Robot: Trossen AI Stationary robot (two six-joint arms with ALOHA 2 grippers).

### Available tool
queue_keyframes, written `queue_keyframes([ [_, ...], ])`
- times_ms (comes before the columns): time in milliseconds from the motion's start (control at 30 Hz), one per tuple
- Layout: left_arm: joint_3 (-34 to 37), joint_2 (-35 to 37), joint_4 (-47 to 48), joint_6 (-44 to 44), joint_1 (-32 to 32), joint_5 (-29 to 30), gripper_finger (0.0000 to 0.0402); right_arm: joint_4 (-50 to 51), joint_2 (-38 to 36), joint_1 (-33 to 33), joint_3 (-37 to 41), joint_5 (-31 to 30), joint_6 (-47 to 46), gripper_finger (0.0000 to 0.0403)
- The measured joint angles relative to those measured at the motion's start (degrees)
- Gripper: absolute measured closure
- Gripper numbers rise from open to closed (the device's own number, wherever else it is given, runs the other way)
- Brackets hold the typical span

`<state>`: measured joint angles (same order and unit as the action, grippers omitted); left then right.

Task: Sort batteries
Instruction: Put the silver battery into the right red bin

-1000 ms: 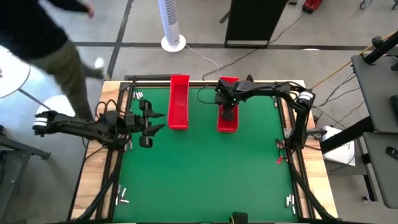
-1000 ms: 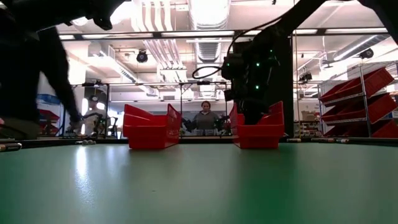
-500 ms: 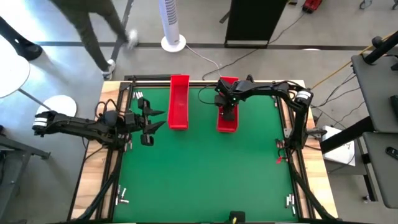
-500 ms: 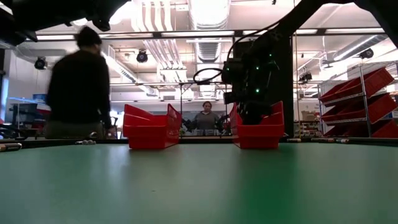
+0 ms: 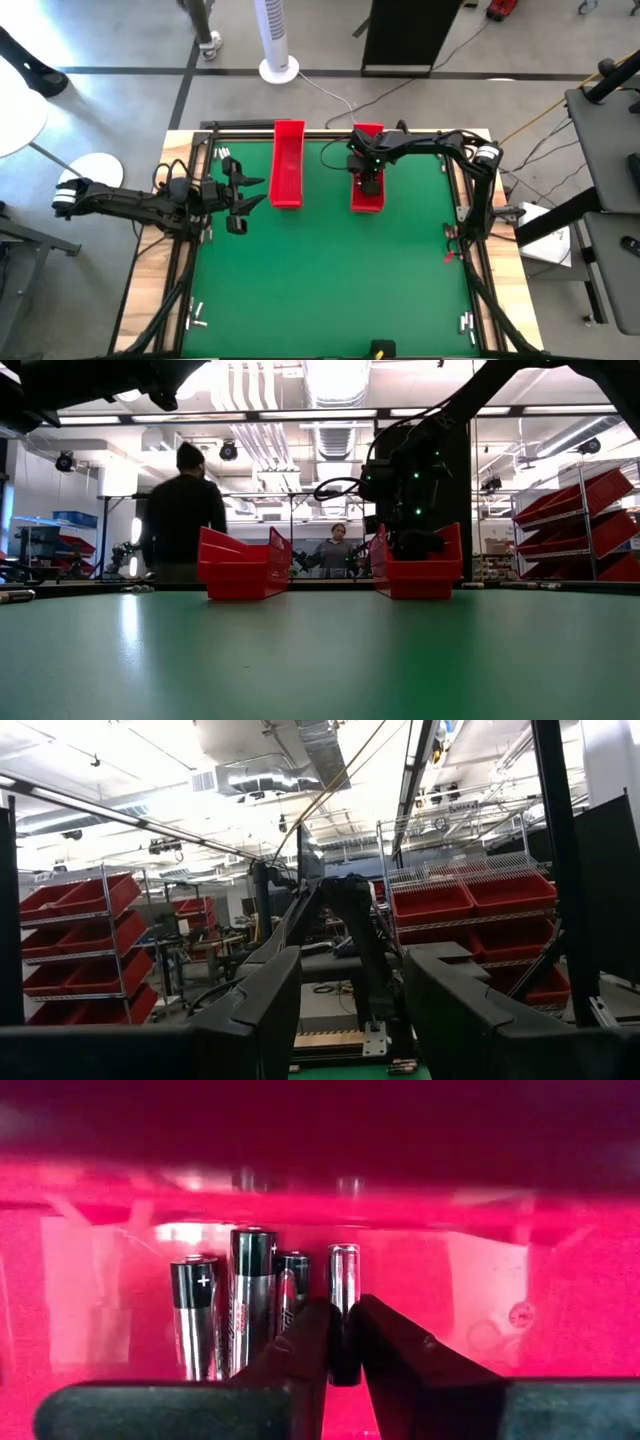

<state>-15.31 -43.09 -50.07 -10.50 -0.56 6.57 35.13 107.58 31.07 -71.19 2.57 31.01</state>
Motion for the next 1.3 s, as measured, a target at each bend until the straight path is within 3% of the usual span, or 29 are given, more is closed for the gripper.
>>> queue_keyframes([
  [400, 0.0, 0.0, 0.0, 0.0, 0.0, 0.0, 0.0244, -1.8, -0.1, 0.0, 0.6, -0.1, -1.8, 0.0341],
  [967, 0.0, 0.0, 0.1, 0.0, 0.0, 0.3, 0.0244, 0.2, -2.1, 0.1, -1.6, -1.3, -1.4, 0.0292],
  [1300, 0.0, 0.0, 0.7, -0.5, 0.0, 0.5, 0.0244, 0.8, -7.9, 0.0, -3.5, -1.7, -1.5, 0.0304],
])
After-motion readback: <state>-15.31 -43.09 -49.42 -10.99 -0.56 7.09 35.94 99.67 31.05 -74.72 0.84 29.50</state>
